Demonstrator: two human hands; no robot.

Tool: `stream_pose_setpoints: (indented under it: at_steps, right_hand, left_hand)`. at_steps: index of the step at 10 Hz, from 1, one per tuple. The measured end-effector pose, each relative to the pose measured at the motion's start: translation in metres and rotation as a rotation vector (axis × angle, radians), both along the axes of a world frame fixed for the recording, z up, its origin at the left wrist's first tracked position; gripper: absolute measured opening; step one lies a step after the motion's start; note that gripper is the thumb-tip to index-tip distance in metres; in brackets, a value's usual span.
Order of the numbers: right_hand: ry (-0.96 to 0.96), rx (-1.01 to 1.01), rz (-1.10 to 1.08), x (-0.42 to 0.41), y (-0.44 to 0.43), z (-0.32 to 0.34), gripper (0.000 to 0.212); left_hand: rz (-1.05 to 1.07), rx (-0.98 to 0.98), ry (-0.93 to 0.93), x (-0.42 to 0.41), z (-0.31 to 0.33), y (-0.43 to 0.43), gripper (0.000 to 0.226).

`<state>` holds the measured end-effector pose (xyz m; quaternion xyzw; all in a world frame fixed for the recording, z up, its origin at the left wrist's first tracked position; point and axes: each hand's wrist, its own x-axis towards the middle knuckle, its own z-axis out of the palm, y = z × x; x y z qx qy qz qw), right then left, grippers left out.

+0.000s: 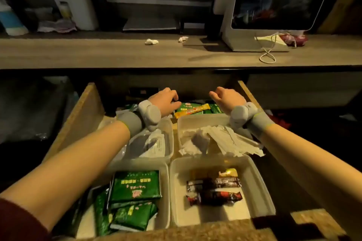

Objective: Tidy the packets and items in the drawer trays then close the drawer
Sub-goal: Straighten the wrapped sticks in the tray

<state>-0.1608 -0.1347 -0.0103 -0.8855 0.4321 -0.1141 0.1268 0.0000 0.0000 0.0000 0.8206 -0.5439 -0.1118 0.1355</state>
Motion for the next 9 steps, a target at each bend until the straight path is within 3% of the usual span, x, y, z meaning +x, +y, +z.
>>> stream_pose_setpoints:
  at_steps: [3,5,7,8,9]
  right_hand:
    - [0.161,0.236,-0.036,-0.046,0.024,-0.042,0.050]
    - [0.307,0.493,-0.067,-0.059,0.014,-0.066,0.070]
    - [0.111,0.588,-0.122,-0.057,0.006,-0.096,0.103]
    - [0.109,0.628,-0.111,-0.054,0.002,-0.099,0.092]
    - [0.162,0.637,-0.107,-0.049,0.000,-0.097,0.062]
  left_hand:
    - [-0.020,0.129,0.027,-0.047,-0.030,0.017,0.036]
    - [-0.071,0.375,0.003,-0.072,-0.050,-0.005,0.048]
    - [-0.130,0.535,0.136,-0.071,-0.081,-0.024,0.046]
    - [-0.156,0.538,0.171,-0.074,-0.094,-0.033,0.063]
    - [-0.122,0.600,0.252,-0.076,-0.097,-0.040,0.043]
